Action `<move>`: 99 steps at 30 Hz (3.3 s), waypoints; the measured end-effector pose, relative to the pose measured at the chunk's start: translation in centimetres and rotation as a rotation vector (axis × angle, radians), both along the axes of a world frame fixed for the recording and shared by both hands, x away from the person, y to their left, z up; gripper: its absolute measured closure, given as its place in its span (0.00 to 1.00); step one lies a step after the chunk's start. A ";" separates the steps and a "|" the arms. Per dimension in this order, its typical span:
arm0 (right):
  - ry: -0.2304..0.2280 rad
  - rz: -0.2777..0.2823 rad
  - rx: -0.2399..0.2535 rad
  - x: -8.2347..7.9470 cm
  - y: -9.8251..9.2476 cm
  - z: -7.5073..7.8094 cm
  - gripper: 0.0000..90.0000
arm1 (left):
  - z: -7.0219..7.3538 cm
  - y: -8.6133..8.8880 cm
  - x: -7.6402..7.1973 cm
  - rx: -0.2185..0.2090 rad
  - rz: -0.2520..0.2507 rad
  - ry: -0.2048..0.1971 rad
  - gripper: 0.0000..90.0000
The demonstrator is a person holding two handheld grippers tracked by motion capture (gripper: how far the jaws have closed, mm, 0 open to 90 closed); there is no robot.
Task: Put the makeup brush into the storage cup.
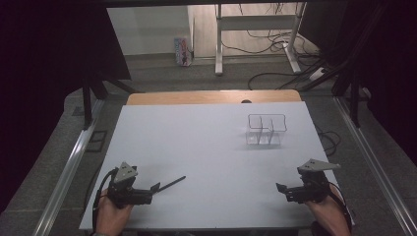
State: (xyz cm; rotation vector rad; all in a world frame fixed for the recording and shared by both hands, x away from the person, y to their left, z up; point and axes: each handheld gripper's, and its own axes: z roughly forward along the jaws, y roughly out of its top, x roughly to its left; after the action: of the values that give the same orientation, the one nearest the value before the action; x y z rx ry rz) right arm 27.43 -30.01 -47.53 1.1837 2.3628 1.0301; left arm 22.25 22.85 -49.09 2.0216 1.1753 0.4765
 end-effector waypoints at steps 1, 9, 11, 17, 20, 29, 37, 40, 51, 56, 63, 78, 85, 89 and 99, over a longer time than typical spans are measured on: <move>-0.001 0.003 0.003 0.0 0.0 0.0 0.01 | -0.1 -0.1 0.0 0.008 -0.007 0.001 0.00; 0.003 -0.015 0.004 0.1 -0.1 0.0 0.00 | -0.5 -0.3 0.3 0.054 -0.022 0.011 0.00; 0.003 -0.009 -0.008 0.1 0.1 -0.1 0.00 | -0.5 -0.2 0.3 0.055 -0.024 0.009 0.00; 0.013 0.016 -0.019 0.3 0.4 -0.1 0.00 | -0.7 0.1 0.5 0.053 -0.019 0.021 0.00; 0.009 0.025 -0.029 0.2 0.6 -0.1 0.00 | -0.7 0.2 0.4 0.045 -0.018 0.017 0.00; 0.008 0.025 -0.024 0.2 0.5 -0.1 0.00 | -0.5 0.7 0.4 0.037 -0.001 0.012 0.00; 0.001 0.032 -0.025 0.2 0.5 0.0 0.00 | -0.3 1.0 0.4 0.044 0.005 0.028 0.00; 0.001 0.029 -0.020 0.1 0.5 0.0 0.00 | -0.3 1.1 0.6 0.056 0.000 0.039 0.00; -0.005 0.038 -0.032 0.1 0.8 0.0 0.00 | 0.1 1.5 1.4 0.104 -0.020 0.077 0.00; -0.005 0.035 -0.032 0.0 0.8 0.0 0.00 | 0.3 1.6 1.6 0.121 -0.017 0.111 0.00; -0.003 0.044 -0.043 0.1 1.0 0.0 0.00 | 0.8 1.2 2.1 0.153 -0.033 0.145 0.00; 0.003 0.046 -0.052 0.2 1.1 -0.1 0.00 | 1.8 -0.5 4.1 0.200 -0.050 0.195 0.00; 0.005 0.038 -0.052 0.3 1.1 -0.1 0.00 | 2.0 -1.4 5.2 0.218 -0.085 0.223 0.00; 0.008 0.039 -0.053 0.3 1.1 -0.1 0.00 | 2.1 -2.1 5.8 0.234 -0.099 0.243 0.01; 0.012 0.043 -0.060 0.3 1.1 -0.1 0.00 | 2.2 -4.3 7.3 0.299 -0.162 0.294 0.07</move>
State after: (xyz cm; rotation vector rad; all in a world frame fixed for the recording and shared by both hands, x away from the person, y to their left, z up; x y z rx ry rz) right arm 27.70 -28.88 -47.63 1.1256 2.4211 0.9615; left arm 29.60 18.53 -46.94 2.4892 1.1496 0.2934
